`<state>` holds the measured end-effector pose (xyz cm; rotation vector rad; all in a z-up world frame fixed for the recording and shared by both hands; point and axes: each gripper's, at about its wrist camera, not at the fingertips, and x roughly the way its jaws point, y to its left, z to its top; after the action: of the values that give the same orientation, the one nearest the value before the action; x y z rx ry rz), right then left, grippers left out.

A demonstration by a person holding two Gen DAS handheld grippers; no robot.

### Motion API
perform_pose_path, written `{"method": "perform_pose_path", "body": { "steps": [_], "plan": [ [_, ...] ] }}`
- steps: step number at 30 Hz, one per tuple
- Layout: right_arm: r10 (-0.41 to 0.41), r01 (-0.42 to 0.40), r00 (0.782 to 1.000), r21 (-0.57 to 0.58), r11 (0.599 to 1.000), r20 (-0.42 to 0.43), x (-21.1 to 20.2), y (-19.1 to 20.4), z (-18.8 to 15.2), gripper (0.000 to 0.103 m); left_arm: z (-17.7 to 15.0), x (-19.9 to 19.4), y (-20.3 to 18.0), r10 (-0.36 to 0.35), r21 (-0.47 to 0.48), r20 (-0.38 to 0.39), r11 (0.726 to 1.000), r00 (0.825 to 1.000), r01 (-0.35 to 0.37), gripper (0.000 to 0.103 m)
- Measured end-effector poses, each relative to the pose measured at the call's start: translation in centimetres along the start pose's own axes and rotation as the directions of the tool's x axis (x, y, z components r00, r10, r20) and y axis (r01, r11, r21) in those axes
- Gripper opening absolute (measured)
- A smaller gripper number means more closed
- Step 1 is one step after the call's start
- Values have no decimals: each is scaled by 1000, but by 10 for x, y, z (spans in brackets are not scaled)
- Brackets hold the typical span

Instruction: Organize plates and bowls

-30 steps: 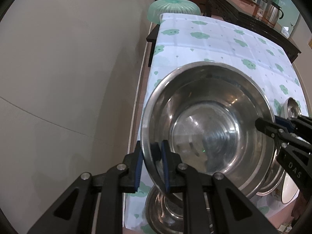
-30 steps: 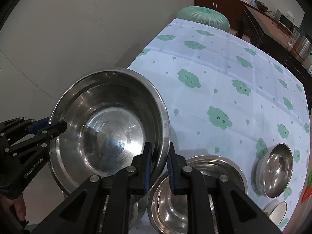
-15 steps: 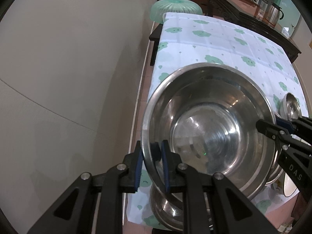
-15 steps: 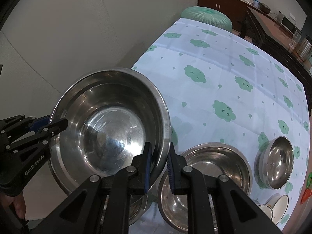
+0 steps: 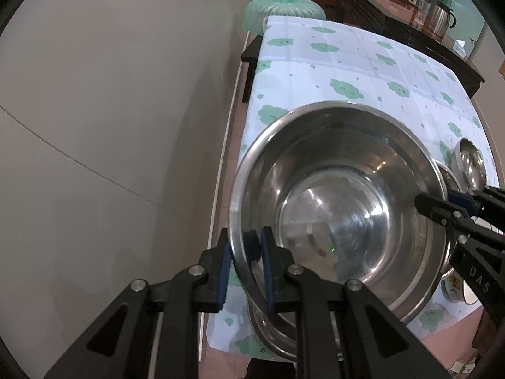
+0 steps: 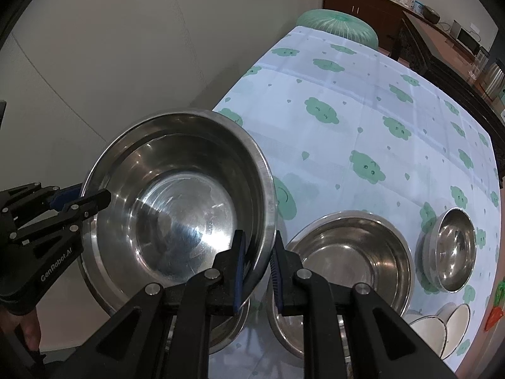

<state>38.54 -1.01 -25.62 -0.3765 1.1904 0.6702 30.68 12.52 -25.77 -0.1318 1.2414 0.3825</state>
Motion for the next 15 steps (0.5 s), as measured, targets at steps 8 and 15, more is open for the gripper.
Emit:
{"method": "perform_pose_path", "body": {
  "steps": [8,15],
  "plan": [
    [1,-1,1000,-8,1000,-9,-2,7,-9,18,-13,-2,3,-9,2,-8,1000,1000,9,16],
    [1,-2,1000,-10,1000,-20,-2,12,-21,18,-24,-2,4,-18,13,-14,1000,1000,18,15]
  ]
}}
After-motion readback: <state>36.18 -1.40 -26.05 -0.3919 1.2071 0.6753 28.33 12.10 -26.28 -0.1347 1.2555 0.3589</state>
